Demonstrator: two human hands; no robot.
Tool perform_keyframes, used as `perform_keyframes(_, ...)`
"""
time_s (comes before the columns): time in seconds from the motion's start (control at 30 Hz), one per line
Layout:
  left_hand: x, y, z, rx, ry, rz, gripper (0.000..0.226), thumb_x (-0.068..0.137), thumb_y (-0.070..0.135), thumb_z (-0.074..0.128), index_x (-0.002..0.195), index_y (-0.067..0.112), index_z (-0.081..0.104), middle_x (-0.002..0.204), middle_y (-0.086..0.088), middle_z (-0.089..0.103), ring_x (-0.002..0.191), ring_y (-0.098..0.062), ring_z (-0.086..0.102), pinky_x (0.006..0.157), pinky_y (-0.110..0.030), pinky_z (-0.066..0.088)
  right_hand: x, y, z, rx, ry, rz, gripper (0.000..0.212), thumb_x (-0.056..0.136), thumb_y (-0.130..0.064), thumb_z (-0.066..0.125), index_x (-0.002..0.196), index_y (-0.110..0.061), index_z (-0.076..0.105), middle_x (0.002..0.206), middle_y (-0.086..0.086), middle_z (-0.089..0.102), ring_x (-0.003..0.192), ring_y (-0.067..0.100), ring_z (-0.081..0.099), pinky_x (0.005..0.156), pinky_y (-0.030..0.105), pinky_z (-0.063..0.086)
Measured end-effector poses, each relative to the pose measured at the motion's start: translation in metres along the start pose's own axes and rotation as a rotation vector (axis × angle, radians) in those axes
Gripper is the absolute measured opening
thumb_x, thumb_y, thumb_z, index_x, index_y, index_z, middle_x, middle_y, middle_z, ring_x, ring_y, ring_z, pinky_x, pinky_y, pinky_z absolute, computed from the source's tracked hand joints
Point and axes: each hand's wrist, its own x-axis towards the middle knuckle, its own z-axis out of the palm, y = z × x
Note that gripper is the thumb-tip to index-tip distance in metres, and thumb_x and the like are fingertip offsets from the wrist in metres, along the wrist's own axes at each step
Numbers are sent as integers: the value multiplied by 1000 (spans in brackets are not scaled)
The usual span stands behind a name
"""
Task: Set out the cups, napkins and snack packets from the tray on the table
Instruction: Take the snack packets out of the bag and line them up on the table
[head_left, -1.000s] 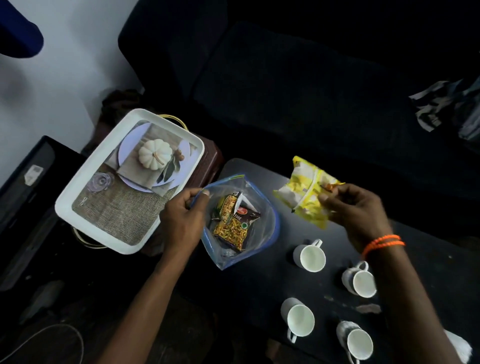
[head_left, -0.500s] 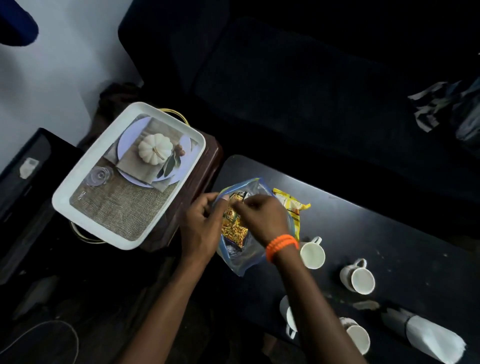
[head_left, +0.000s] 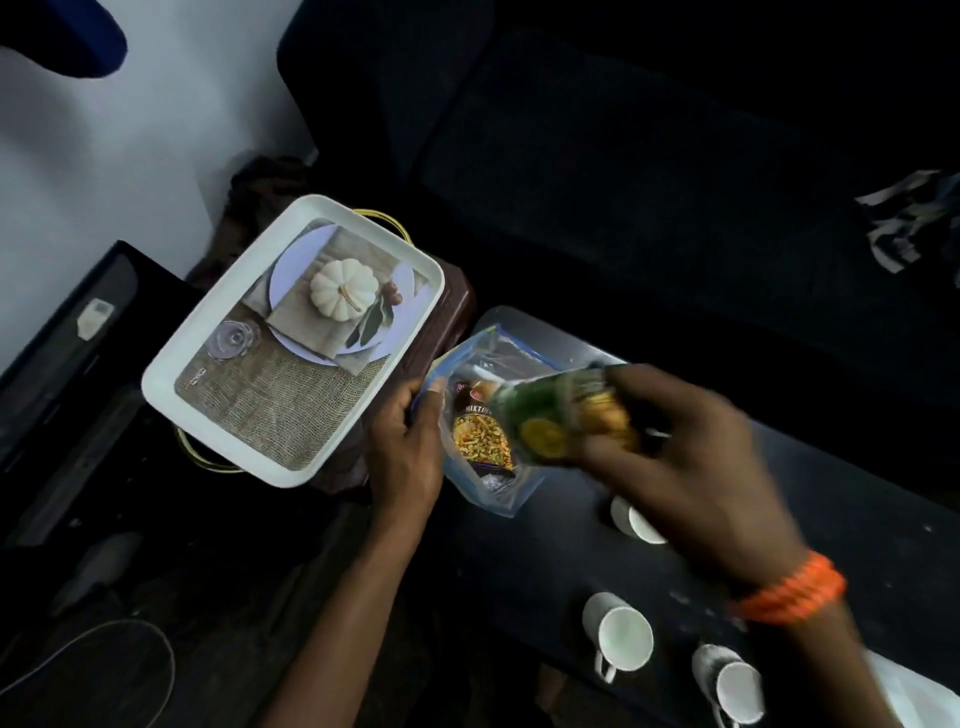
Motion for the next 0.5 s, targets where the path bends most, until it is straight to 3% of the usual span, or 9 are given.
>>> perform_keyframes(0.07,2,3,-7,20,22,1,27,101,24,63,75,25,66,59,20,60,55,6,50,55,-9,40,-9,6,-30,296,176,44,33,70,-36,77,100,-21,75,95,-1,79,84,14,76,72,28,61)
perform_keyframes(0.1,3,2,-11,22,29,-12,29,100,25,64,72,26,65,56,21,58,53,5,48,53,-8,38,-8,17,-38,448,261,104,29,70,-32,78,95,-18,77,94,3,80,84,19,76,71,31,62)
perform_keyframes(0.17,4,1,-19,19,43,-33,27,99,28,66,72,24,68,58,18,60,55,4,48,57,-16,42,2,49,-37,645,367,295,13,72,-21,76,84,-17,79,88,3,79,83,23,76,65,33,62)
perform_keyframes(0.23,4,1,-26,7,36,-45,22,97,33,67,83,17,73,72,0,71,68,-7,55,70,-36,52,20,84,-19,668,384,463,4,79,-12,73,79,-13,77,84,4,79,83,26,75,60,30,60)
perform_keyframes(0.3,3,1,-30,-9,30,-59,18,93,36,67,89,21,75,88,-20,74,78,-16,60,81,-48,56,40,121,8,608,329,595,6,84,-10,73,89,-9,75,90,10,77,94,37,74,66,37,62)
perform_keyframes(0.4,-2,0,-32,-5,28,-64,13,92,35,67,83,38,77,80,-1,73,74,-9,61,72,-33,54,53,147,47,191,196,759,44,84,-26,80,117,-2,67,114,17,71,115,40,66,94,45,54)
perform_keyframes(0.47,-5,-3,-30,-10,8,-68,12,95,31,67,87,33,77,76,9,72,68,1,60,63,-16,51,49,140,55,-89,322,728,51,81,-38,81,119,-7,66,114,13,71,110,33,67,96,38,50)
perform_keyframes(0.5,-7,-5,-29,-5,-1,-67,12,96,30,67,90,30,77,76,11,72,67,5,60,61,-10,49,47,130,56,-51,443,650,42,82,-38,80,111,-11,69,104,10,73,101,29,69,93,39,54)
